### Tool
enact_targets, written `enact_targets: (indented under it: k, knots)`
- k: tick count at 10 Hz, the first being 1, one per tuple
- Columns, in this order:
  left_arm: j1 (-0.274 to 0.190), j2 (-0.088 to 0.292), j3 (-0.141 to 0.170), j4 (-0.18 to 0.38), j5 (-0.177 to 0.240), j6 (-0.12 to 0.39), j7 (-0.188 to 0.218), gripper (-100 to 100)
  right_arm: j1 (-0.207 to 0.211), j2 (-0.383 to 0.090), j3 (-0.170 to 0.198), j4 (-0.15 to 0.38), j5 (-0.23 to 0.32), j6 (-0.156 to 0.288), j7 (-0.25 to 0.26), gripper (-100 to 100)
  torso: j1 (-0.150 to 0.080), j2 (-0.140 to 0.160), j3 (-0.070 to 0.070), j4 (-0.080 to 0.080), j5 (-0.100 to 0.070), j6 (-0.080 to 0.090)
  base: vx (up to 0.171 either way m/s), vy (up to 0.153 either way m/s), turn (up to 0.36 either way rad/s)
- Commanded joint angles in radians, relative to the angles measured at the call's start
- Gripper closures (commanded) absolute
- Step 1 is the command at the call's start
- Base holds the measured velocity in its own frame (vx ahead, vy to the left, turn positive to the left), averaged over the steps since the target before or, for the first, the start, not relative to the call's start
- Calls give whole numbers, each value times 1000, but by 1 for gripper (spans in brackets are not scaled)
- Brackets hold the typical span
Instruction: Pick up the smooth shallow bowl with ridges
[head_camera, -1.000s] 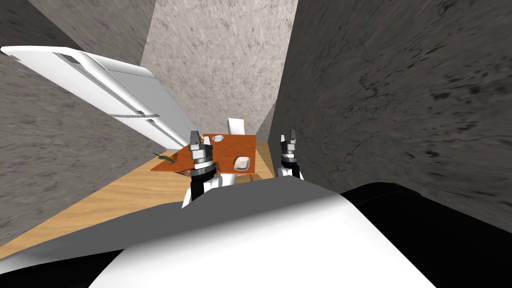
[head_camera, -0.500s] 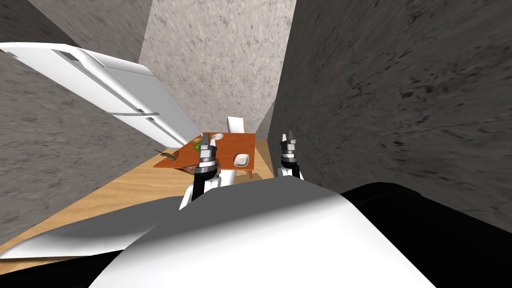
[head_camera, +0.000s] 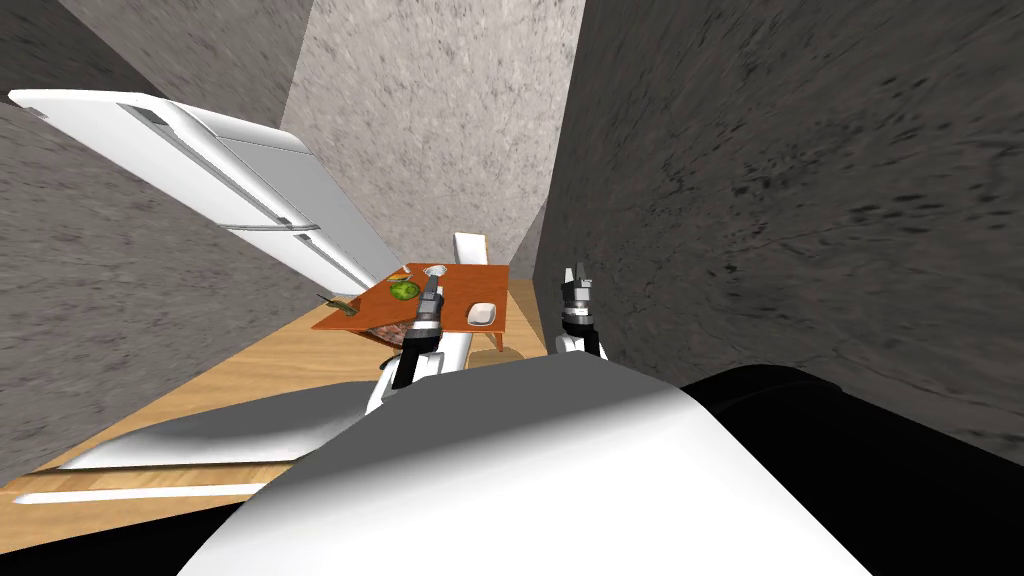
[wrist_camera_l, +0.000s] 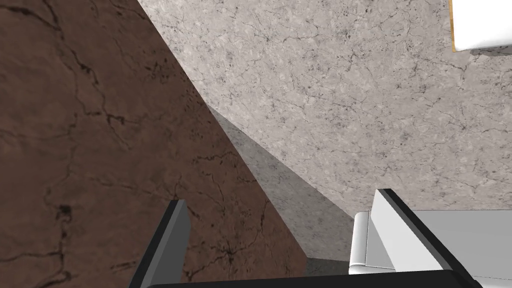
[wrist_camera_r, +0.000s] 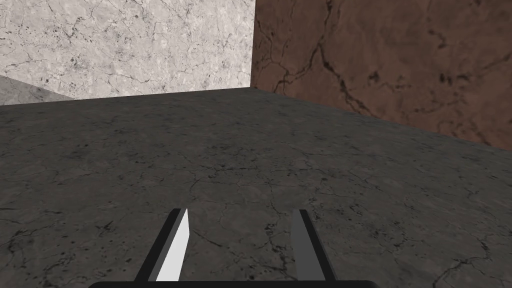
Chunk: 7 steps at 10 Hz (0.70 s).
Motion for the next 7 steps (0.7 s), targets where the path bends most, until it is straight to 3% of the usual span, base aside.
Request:
enact_targets:
  k: [1, 3, 4, 7]
  knots:
    - [-21, 3, -4, 31, -2, 29, -5, -100, 0, 0, 0, 0, 0, 0, 0, 0, 0, 0, 0, 0, 0, 0, -81, -10, -7]
    - [-55, 17, -11, 90, 1, 94, -9, -100, 0, 0, 0, 0, 0, 0, 0, 0, 0, -2, -1, 0, 0, 0, -83, -12, -17]
    - [-55, 17, -11, 101, 1, 95, -9, -100, 0, 0, 0, 0, 0, 0, 0, 0, 1, -2, -1, 0, 0, 0, -60, -10, -11]
    - [-111, 29, -19, 209, 5, 189, -14, -100, 0, 0, 0, 0, 0, 0, 0, 0, -1, -3, -2, -1, 0, 0, -70, -23, -14]
